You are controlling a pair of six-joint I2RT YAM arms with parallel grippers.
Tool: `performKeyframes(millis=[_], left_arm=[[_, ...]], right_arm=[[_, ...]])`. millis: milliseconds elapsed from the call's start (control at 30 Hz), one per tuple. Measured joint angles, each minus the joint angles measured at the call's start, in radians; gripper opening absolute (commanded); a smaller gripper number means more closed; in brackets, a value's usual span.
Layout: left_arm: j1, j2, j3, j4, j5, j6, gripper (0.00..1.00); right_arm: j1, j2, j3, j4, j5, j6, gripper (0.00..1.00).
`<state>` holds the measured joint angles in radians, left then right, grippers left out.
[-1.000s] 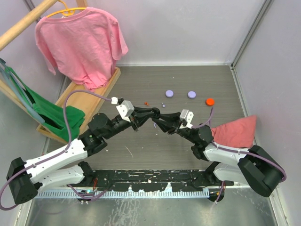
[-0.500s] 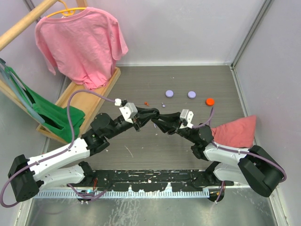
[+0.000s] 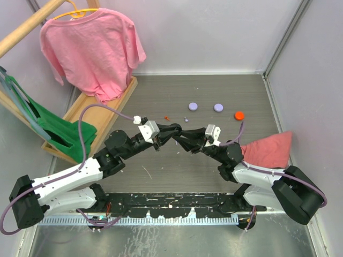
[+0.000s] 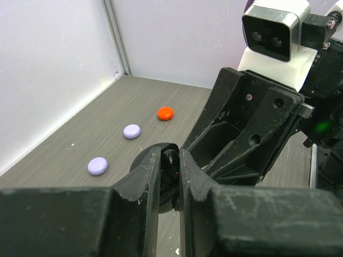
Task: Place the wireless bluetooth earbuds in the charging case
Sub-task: Place the earbud in the charging case.
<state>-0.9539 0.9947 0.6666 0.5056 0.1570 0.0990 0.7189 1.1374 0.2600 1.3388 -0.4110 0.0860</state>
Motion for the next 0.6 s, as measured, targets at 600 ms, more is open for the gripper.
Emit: performKeyframes(millis=[600], left_arm=[[-0.009, -0.048, -0.010, -0.033, -0.003, 0.054, 0.02]], right_arm=[[0.000, -0.011, 0.000, 0.000, -0.002, 0.000, 0.01]])
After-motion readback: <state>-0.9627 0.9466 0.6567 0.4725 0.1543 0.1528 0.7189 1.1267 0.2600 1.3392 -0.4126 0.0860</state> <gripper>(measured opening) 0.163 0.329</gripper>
